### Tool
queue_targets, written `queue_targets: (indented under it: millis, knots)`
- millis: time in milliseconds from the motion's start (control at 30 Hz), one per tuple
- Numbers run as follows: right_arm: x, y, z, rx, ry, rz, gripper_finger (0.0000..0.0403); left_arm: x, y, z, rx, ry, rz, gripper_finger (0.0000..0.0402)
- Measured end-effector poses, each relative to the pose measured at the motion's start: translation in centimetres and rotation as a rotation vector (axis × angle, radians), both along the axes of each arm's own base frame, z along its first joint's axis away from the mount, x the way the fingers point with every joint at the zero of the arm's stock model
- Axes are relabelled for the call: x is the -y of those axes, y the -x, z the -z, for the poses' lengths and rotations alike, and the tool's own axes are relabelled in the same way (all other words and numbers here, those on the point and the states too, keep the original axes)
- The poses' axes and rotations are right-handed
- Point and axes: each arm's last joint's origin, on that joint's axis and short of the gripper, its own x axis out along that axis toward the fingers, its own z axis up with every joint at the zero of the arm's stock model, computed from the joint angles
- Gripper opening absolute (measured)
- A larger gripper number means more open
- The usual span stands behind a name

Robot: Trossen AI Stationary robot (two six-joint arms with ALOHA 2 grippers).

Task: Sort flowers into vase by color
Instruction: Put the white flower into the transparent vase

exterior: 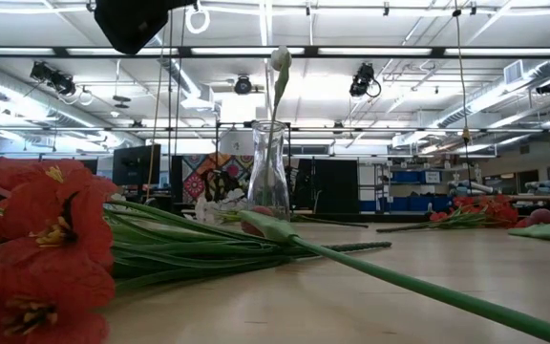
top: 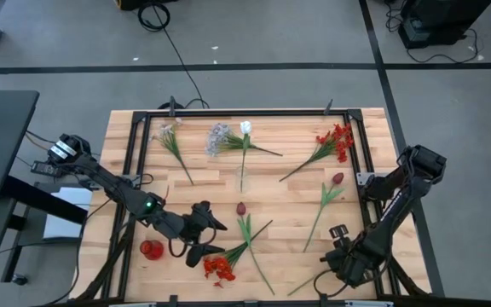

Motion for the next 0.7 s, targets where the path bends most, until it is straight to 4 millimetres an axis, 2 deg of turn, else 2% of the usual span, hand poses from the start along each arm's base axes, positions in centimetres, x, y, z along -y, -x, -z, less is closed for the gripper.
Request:
queue_targets:
  millis: [267, 433, 600, 700]
  knots:
    - [1.0, 0.2, 1.3, -0.048, 0.01, 0.073, 0.017, -0.4, 0.2, 0.7, -0.07, -0.016, -0.078, 0.0336]
    - [0.7, 0.1, 1.3, -0.094, -0.055, 0.085, 0.0156, -0.4, 0.2, 0.8, -0.073, -0.007, -0.083, 0.0336]
    - [0.0, 0.0, 0.7, -0.046, -0.069, 0.072, 0.0153, -0.4, 0.3, 0.8, -0.08, 0.027, -0.097, 0.0336]
    - [-0.2, -0.2, 1.6, -0.045, -0.052, 0.064, 0.0152, -0.4, 0.3, 0.8, -0.08, 0.03, -0.099, 0.0336]
